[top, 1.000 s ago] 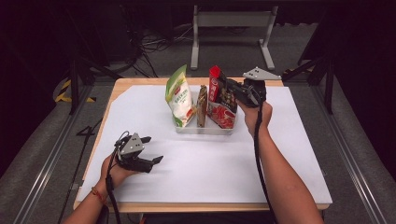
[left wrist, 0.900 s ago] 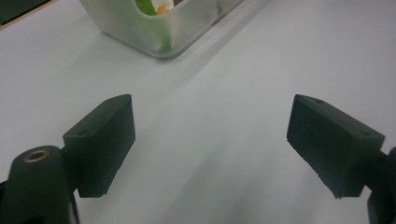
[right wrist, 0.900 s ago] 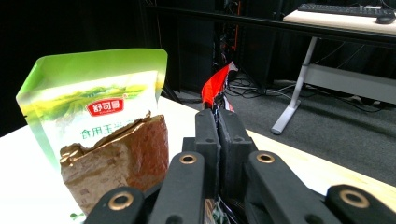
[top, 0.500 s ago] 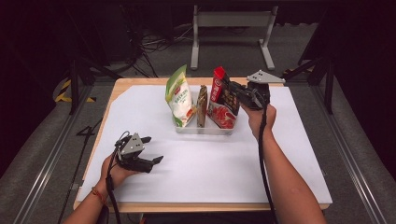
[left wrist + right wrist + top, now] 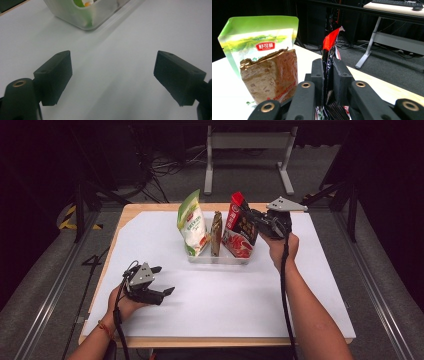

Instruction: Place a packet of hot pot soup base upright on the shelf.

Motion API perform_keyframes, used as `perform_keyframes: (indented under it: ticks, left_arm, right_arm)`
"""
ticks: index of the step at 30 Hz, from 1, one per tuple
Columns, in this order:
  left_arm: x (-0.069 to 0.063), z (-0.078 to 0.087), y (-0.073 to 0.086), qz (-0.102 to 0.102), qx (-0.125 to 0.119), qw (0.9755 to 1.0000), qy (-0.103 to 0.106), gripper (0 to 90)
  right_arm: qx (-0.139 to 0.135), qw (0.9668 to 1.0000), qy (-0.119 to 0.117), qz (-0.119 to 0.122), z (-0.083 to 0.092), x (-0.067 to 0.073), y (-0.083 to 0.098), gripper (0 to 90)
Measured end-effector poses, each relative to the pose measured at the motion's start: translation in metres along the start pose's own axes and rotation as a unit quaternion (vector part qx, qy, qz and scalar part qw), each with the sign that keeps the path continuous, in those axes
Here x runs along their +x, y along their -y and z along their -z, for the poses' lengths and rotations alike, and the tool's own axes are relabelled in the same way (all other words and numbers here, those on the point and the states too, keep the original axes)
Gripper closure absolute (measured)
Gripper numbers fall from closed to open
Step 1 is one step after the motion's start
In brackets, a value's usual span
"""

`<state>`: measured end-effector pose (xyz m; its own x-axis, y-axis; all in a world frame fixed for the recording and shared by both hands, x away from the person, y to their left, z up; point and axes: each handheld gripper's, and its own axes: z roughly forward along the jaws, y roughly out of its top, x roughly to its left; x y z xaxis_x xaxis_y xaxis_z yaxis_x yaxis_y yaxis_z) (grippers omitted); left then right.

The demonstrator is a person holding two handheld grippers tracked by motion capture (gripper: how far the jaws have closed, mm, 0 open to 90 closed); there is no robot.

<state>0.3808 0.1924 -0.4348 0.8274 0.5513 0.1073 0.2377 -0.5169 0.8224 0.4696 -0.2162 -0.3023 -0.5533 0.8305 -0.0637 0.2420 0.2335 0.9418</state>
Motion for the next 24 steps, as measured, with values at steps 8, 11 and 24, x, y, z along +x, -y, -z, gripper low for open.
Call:
perform_keyframes:
  ticks: [8, 11, 24]
  left_arm:
    - [0.0, 0.0, 0.0, 0.0, 0.002, 1.0, 0.0, 16.0]
    - [0.0, 0.0, 0.0, 0.001, 0.002, 1.0, 0.0, 16.0]
    - [0.0, -0.001, 0.0, 0.0, 0.004, 1.0, -0.002, 15.9]
  right_arm:
    - [0.003, 0.9999, 0.002, 0.01, 0.005, 0.0, -0.001, 72.5]
    - [0.0, 0.9999, 0.001, 0.01, 0.01, -0.001, -0.002, 68.7]
    - [-0.005, 0.9997, -0.001, 0.022, 0.022, 0.0, -0.004, 58.0]
